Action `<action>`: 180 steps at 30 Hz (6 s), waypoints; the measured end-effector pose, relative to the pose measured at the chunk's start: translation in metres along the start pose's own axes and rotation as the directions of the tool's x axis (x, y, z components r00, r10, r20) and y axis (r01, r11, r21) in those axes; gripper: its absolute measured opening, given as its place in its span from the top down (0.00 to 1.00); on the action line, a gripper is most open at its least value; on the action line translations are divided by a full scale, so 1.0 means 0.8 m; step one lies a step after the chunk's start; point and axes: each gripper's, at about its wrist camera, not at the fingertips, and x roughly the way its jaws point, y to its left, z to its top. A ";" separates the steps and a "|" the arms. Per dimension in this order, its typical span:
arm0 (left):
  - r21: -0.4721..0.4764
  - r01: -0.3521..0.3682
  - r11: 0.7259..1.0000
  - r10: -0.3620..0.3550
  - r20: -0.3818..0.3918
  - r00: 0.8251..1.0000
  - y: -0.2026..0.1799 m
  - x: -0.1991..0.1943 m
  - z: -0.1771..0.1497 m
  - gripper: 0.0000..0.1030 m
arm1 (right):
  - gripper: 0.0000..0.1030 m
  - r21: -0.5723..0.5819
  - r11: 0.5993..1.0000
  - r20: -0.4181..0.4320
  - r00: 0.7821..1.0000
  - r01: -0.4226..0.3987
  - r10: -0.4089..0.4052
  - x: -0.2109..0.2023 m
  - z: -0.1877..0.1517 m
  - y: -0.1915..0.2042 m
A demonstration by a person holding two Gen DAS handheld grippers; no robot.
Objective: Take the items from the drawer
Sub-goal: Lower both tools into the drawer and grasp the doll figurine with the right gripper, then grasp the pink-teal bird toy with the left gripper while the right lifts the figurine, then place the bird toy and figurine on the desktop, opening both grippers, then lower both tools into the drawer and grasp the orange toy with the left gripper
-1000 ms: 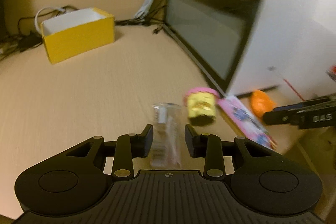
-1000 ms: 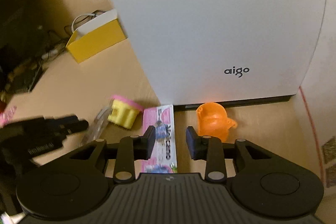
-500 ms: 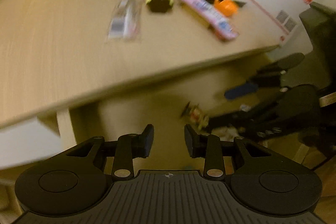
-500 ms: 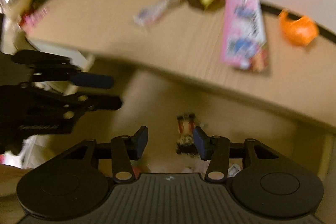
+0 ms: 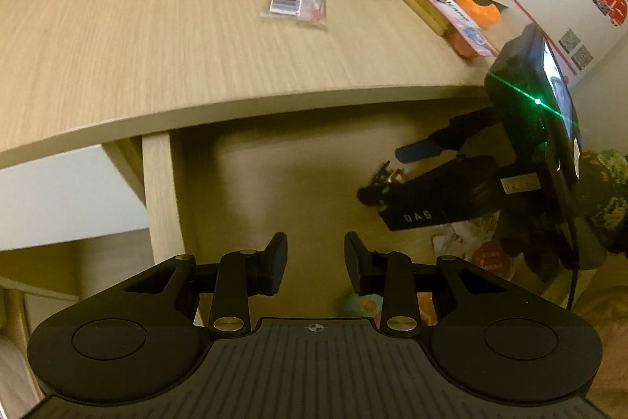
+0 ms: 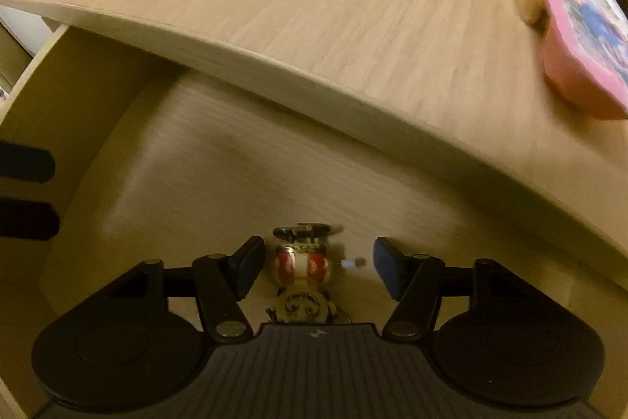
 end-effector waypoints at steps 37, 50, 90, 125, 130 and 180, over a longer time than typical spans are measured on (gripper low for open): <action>0.152 0.159 0.976 -0.099 -0.343 0.934 -0.034 0.029 -0.016 0.66 | 0.72 0.314 0.949 0.143 0.988 0.012 -0.059 -0.142 -0.096 -0.085; -0.001 0.137 0.991 -0.125 -0.414 0.902 -0.044 0.076 -0.005 0.66 | 0.72 0.317 0.948 0.129 0.991 -0.018 -0.024 -0.136 -0.106 -0.084; 0.217 0.178 0.960 -0.191 0.039 0.981 -0.085 -0.079 -0.004 0.60 | 0.72 0.369 0.928 0.307 0.949 -0.055 -0.066 -0.275 -0.128 -0.073; 0.152 -0.024 0.988 -0.007 0.201 0.979 -0.058 0.027 0.184 0.52 | 0.71 0.231 0.948 0.379 0.877 0.219 -0.295 -0.146 0.066 -0.128; 0.119 -0.027 0.993 -0.001 0.233 0.972 -0.050 0.007 0.185 0.55 | 0.58 0.221 0.959 0.343 0.906 0.179 -0.249 -0.137 0.065 -0.127; 0.170 0.265 0.949 -0.202 -0.315 0.927 -0.088 0.082 0.018 0.58 | 0.13 0.440 0.896 -0.030 0.996 -0.059 0.080 -0.157 -0.096 -0.136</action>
